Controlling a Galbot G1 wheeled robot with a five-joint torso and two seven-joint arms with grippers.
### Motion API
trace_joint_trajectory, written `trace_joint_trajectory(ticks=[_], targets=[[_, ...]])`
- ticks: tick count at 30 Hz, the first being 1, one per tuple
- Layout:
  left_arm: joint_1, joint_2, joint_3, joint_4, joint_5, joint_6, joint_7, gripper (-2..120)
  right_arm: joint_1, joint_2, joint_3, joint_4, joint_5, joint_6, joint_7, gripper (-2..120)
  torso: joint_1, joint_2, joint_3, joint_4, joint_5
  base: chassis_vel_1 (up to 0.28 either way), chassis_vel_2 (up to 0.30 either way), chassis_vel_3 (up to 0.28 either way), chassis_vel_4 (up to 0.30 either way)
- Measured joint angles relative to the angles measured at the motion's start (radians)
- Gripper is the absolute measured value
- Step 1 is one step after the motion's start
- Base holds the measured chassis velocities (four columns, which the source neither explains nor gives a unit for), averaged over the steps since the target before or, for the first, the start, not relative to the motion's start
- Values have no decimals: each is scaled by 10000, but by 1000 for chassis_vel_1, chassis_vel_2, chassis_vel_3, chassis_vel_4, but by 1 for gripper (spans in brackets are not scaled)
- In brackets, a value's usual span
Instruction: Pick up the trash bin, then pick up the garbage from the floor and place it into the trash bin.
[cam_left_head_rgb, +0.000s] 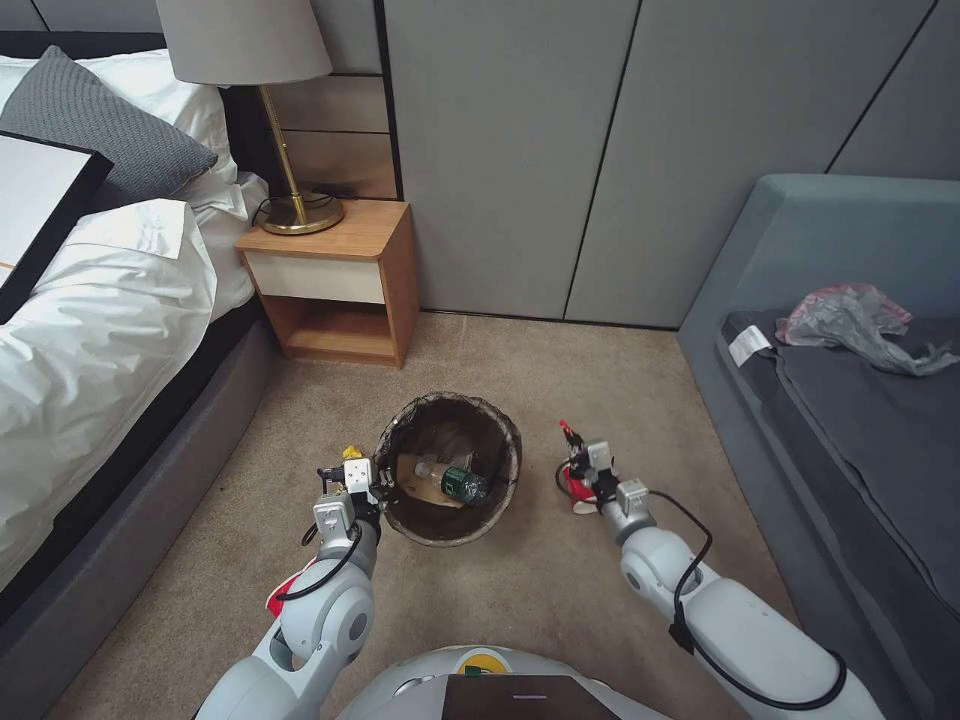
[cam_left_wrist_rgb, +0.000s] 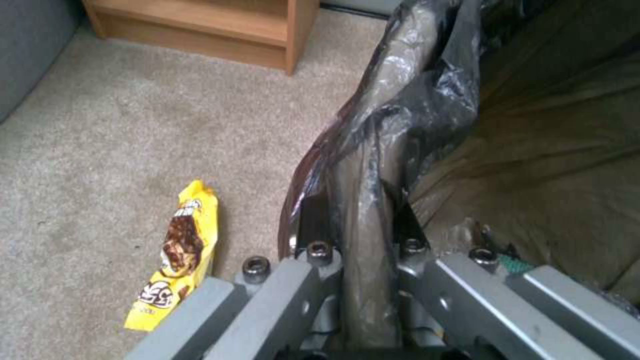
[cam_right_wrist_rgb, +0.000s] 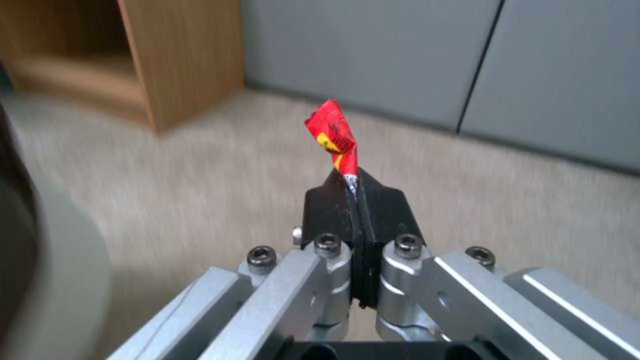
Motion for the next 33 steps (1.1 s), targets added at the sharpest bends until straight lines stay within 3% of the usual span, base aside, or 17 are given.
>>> trace_joint_trajectory(ticks=[2, 15, 24, 33], targets=[[-2, 110, 29, 3, -12, 29, -13, 0, -337, 3, 407, 956, -28, -25, 270, 0, 0, 0, 0, -2, 0, 0, 0, 0, 0], [42, 80, 299, 184, -52, 285, -24, 0, -1459, -124, 1535, 3689, -358, 40, 318, 0, 0, 0, -1, -1, 0, 0, 0, 0, 0], [142, 175, 471, 157, -37, 558, 56, 0, -2011, -556, 1281, 5515, -658, 122, -691, 0, 0, 0, -1, -2, 1, 0, 0, 0, 0], [51, 246, 562, 174, -11, 627, 91, 0, -2092, -1415, 509, 5884, -731, 336, -1882, 0, 0, 0, -1, -1, 2, 0, 0, 0, 0]])
